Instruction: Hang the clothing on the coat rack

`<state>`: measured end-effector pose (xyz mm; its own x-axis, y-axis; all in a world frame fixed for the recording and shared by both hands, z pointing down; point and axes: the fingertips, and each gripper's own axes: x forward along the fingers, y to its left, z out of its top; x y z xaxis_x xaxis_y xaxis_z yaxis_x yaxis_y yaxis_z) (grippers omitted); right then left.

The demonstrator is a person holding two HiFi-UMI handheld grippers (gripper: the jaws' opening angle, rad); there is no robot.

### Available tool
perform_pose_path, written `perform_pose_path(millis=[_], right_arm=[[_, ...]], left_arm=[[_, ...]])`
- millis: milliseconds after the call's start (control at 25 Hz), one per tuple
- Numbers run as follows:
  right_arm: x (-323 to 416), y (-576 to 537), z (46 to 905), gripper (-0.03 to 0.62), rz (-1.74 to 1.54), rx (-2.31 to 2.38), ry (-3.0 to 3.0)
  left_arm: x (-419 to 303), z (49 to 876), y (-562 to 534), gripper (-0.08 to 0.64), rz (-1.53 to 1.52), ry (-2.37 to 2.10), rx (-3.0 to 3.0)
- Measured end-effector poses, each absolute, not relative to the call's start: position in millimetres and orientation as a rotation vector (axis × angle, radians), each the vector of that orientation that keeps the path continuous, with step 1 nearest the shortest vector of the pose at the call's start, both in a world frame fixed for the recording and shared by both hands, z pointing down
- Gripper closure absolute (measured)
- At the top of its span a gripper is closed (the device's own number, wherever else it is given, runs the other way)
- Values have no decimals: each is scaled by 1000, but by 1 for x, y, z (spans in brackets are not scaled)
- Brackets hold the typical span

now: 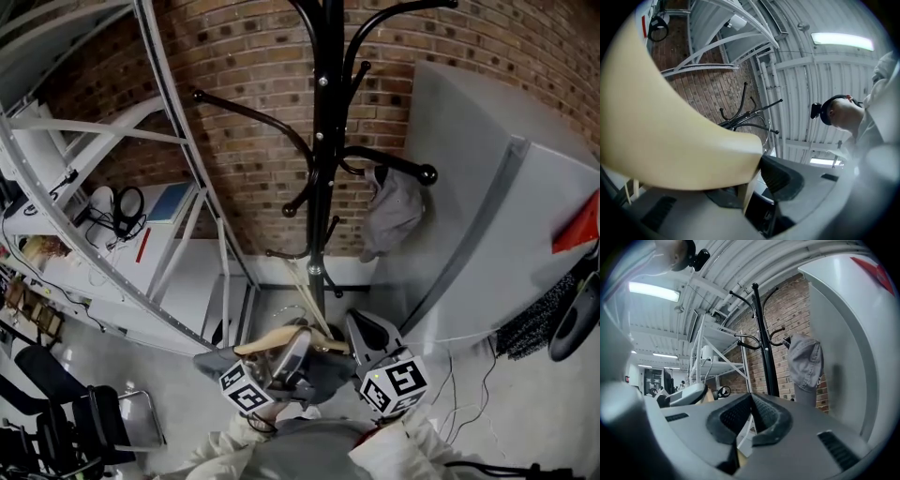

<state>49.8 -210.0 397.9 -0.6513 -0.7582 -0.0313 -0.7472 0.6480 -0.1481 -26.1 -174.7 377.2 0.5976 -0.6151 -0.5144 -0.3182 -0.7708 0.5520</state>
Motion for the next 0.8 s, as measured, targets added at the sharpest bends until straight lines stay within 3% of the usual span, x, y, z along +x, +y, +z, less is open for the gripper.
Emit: perform_pose_path(millis=[800], right_arm=[[35,-222,386,568,-99,-1465,2695]], left_arm=[[-46,365,-204,440,-969,-599,2488]])
